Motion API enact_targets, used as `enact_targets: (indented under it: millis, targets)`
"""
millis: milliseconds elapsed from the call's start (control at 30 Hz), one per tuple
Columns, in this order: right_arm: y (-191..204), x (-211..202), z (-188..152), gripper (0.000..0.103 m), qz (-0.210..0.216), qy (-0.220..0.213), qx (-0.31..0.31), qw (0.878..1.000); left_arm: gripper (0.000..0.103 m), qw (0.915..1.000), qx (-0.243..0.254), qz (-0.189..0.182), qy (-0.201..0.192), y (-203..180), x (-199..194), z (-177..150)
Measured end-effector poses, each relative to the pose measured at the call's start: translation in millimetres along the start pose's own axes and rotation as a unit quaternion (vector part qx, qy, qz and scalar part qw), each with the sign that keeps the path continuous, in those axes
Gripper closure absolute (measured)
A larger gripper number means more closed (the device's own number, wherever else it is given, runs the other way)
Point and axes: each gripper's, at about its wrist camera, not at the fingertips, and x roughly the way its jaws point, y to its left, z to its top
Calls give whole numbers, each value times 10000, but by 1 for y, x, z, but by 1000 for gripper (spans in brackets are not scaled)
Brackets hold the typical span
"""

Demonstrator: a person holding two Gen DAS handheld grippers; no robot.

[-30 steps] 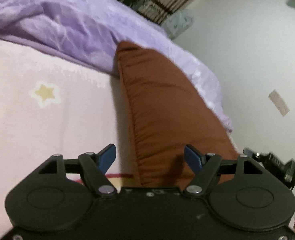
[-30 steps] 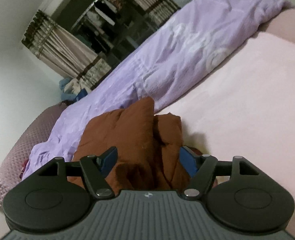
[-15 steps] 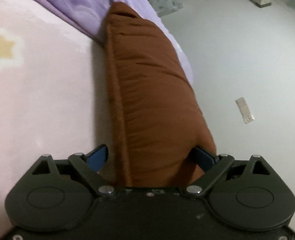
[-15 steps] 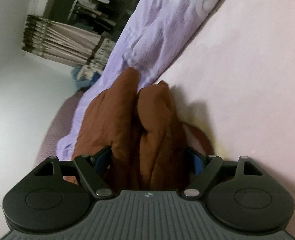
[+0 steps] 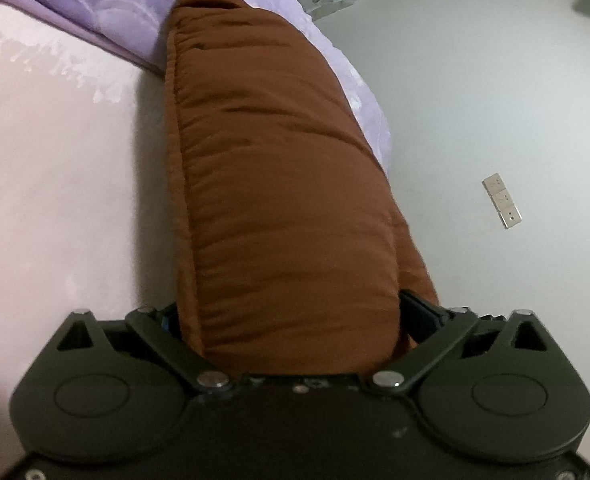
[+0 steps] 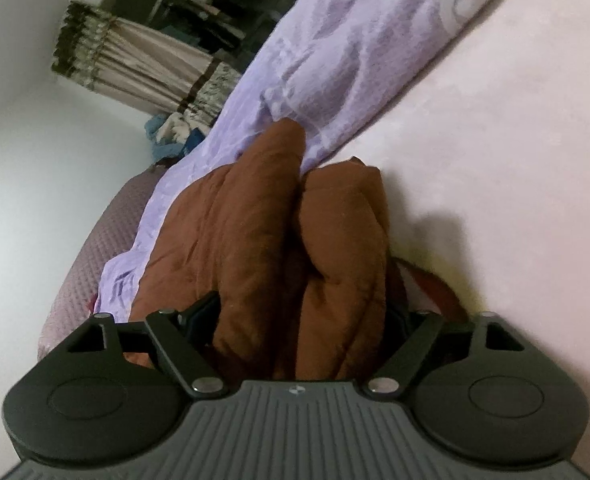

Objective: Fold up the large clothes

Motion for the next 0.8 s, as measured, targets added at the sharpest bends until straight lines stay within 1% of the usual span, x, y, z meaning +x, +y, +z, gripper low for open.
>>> enact_targets:
  millis: [33, 67, 100, 200, 300, 333, 433, 533, 667, 733, 800]
  targets:
    - [0, 1, 0, 35, 34, 0, 119, 9999, 5, 10000, -25, -10, -14, -2, -1, -1]
    - [0, 0, -1, 46, 81, -12, 226, 9997, 5, 10000, -1, -15, 0, -4, -2, 0]
    - [3, -3, -3, 54, 100, -33, 222, 9997, 6, 10000, 54, -10, 18, -7, -1, 0]
    - [25, -12, -7, 62, 48, -122, -71, 9999, 8, 9998, 191, -86, 22, -21, -11, 3]
    - [48, -22, -14, 63, 238, -161, -146, 9995, 8, 9990, 410, -104, -115, -38, -38, 5]
    - [62, -24, -19, 63, 305, -164, -235, 9991, 8, 9987, 466, -125, -175, -41, -50, 6]
    - [95, -25, -35, 63, 532, -141, -379, 9978, 8, 9977, 561, -127, -345, -49, -99, 3]
    - [129, -19, -59, 62, 726, -66, -601, 9955, 8, 9963, 711, -18, -480, -52, -151, -12]
    - [160, -3, -95, 62, 930, 89, -834, 9921, 8, 9946, 794, 139, -653, -46, -208, -37]
    - [167, 5, -109, 62, 957, 142, -933, 9909, 8, 9945, 783, 202, -663, -34, -226, -47]
    - [171, 15, -120, 62, 909, 195, -1051, 9901, 8, 9950, 703, 241, -666, -20, -234, -54]
